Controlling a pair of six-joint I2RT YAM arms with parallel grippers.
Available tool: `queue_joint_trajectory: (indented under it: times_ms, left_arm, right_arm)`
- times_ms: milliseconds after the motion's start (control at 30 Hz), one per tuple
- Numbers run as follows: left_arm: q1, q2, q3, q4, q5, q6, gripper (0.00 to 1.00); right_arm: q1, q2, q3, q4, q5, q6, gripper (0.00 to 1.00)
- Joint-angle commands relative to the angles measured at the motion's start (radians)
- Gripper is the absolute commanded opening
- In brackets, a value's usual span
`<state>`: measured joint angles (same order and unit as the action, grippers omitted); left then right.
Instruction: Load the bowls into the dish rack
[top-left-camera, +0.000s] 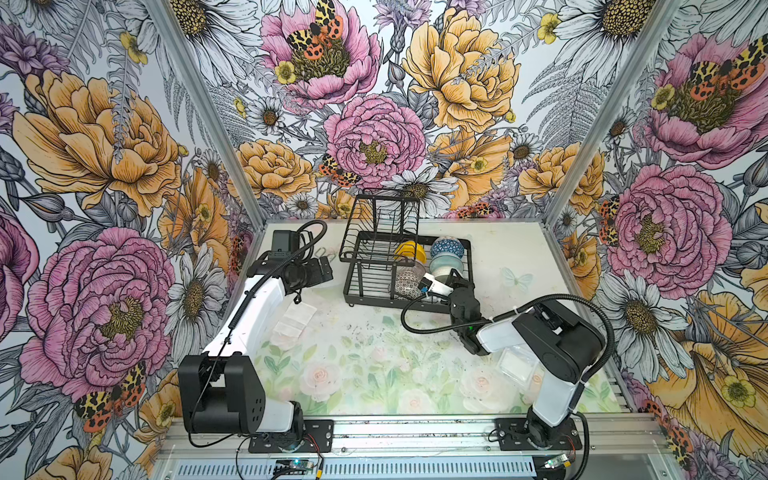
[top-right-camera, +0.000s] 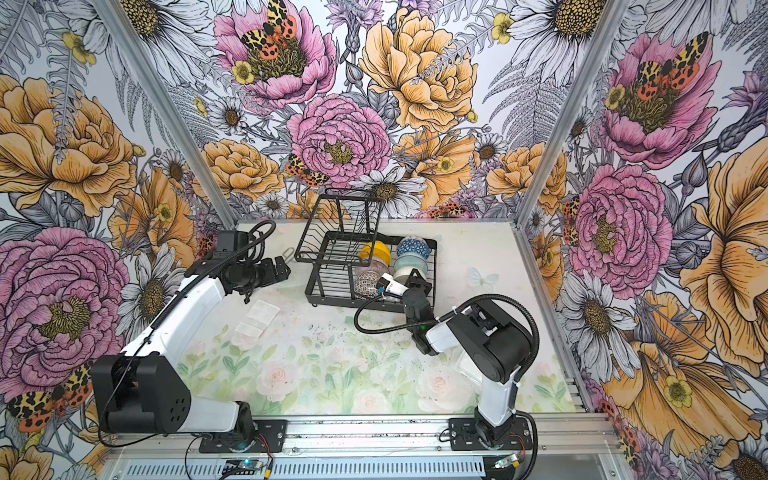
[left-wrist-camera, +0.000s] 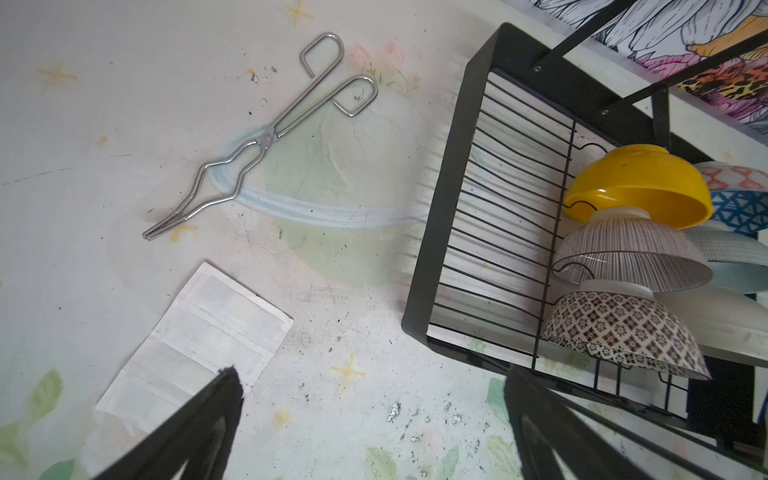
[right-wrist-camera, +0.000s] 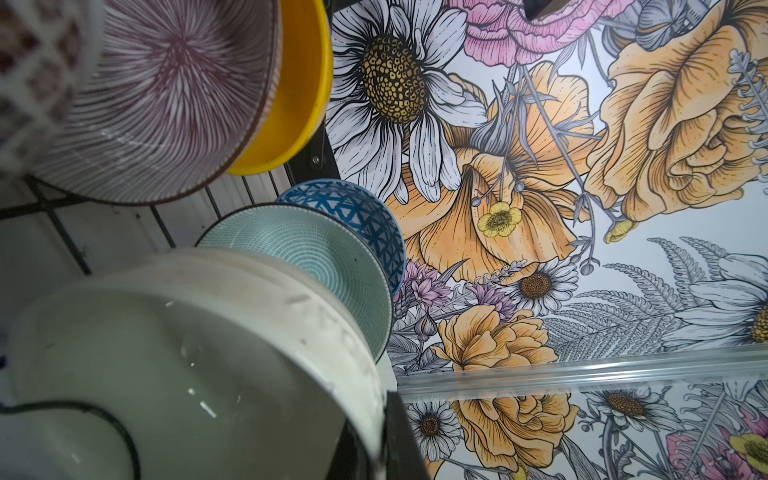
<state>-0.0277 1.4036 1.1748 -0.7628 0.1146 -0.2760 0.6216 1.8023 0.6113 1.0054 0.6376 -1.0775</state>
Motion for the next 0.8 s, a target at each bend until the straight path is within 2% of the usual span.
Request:
queue_joint_trajectory:
  times_ms: [0, 333, 767]
  left_arm:
    - [0.01, -0.003, 0.025, -0.003, 0.019, 0.024, 0.99]
    - [0.009, -0.012, 0.022, -0.004, 0.019, 0.024, 0.99]
    - [0.009, -0.015, 0.021, -0.004, 0.022, 0.027, 0.99]
  right_arm:
    - [0.006, -0.054, 0.009, -0.034, -0.059, 0.09, 0.01]
    - [-0.009, -0.059, 0.016, -0.05, -0.061, 0.116, 0.25]
    - [-0.022, -0.083, 0.018, -0.068, -0.064, 0.116, 0.27]
